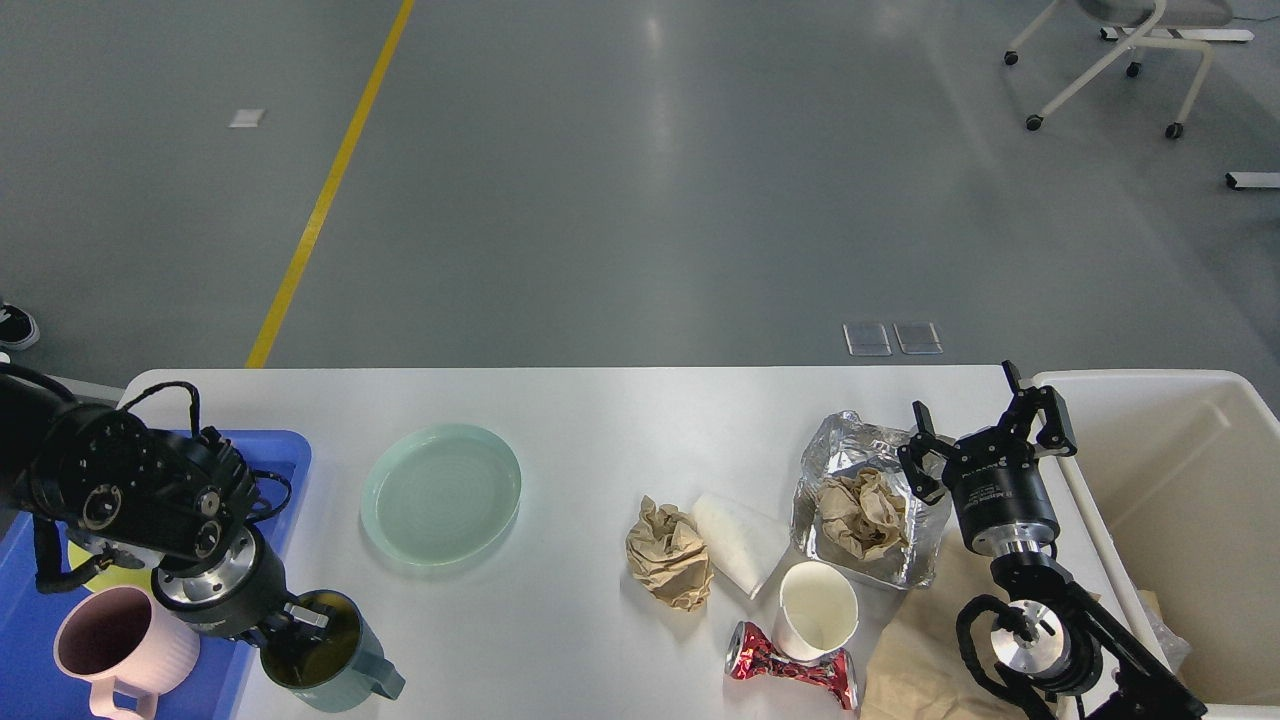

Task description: Tidy desktop

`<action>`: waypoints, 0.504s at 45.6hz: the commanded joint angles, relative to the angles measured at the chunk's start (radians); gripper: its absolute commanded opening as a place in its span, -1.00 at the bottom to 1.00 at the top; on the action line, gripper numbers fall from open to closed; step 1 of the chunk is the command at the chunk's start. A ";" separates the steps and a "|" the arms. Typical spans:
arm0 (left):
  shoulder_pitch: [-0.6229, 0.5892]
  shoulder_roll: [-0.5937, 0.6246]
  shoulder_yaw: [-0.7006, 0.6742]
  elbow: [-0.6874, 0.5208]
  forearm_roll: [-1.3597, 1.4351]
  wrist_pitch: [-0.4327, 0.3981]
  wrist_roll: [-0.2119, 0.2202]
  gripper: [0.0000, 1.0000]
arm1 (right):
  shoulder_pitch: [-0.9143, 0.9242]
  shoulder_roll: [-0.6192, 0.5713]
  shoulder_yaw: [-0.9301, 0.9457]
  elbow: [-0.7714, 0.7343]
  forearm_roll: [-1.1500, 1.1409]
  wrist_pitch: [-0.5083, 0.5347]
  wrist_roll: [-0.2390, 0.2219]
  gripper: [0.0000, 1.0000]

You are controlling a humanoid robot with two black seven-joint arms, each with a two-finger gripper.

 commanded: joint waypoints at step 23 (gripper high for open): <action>-0.761 -0.045 0.154 -0.191 -0.372 -0.511 -0.048 -1.00 | 0.000 0.000 0.000 0.000 0.000 0.000 0.000 1.00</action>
